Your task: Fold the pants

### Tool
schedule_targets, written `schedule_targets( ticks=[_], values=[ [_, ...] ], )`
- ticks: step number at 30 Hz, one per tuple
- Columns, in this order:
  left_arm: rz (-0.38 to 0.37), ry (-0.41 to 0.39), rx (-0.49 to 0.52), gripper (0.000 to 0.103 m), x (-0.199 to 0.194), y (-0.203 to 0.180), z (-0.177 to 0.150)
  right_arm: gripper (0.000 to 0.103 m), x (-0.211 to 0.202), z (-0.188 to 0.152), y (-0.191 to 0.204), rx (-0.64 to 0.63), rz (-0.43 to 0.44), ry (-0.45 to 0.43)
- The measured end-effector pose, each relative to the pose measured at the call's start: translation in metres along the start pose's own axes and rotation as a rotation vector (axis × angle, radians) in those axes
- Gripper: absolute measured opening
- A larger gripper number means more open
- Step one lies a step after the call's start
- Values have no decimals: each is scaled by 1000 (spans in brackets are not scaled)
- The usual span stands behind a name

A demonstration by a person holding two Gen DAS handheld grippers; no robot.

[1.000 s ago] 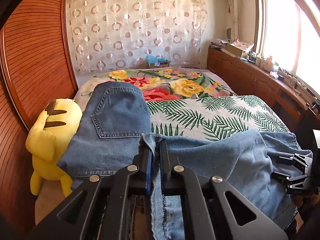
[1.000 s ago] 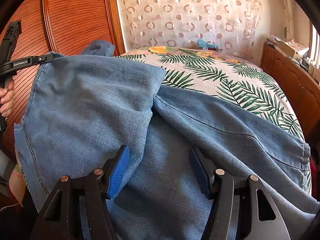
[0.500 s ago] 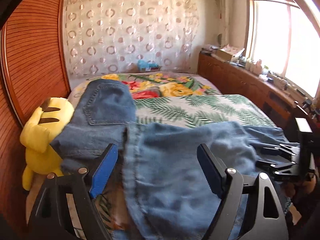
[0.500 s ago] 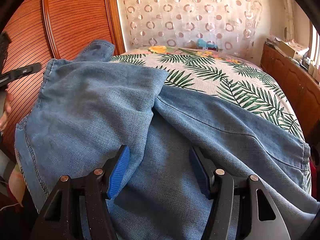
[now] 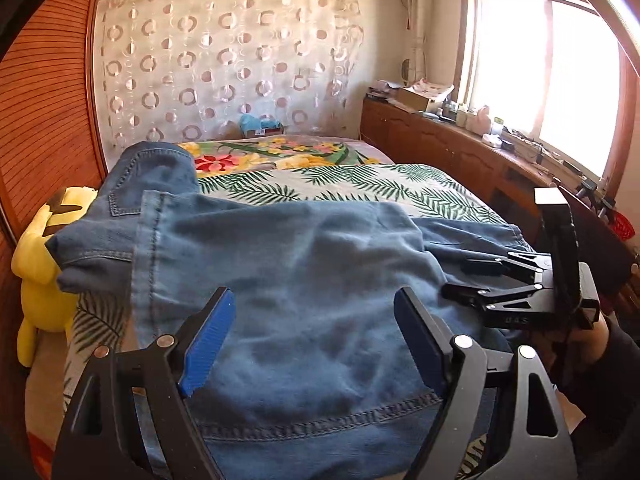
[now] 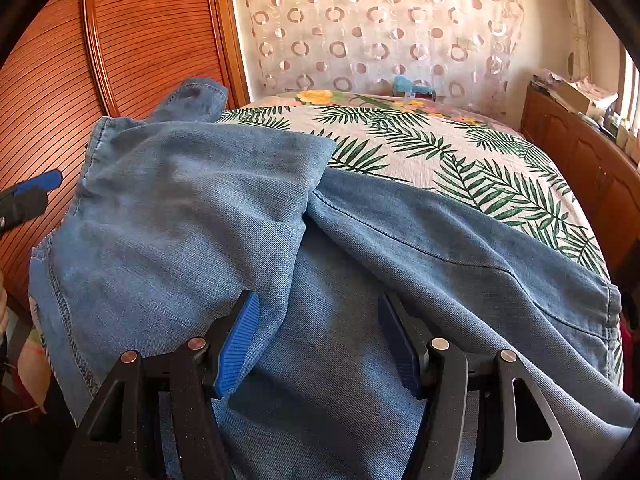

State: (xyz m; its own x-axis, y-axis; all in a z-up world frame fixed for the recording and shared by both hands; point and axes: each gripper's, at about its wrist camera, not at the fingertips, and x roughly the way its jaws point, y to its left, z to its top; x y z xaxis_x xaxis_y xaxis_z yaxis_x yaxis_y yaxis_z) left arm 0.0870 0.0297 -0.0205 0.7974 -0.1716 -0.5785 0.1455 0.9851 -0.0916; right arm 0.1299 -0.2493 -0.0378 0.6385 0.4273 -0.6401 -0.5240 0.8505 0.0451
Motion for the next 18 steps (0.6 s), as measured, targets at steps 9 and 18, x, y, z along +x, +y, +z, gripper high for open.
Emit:
schedule_targets(
  ticks=[9, 18],
  values=[
    [32, -32, 16, 82, 2, -18, -10, 64, -18, -6, 1, -5, -37, -19],
    [3, 18, 52, 82, 8, -35, -21, 64, -101, -47, -52, 51, -161, -104]
  ],
)
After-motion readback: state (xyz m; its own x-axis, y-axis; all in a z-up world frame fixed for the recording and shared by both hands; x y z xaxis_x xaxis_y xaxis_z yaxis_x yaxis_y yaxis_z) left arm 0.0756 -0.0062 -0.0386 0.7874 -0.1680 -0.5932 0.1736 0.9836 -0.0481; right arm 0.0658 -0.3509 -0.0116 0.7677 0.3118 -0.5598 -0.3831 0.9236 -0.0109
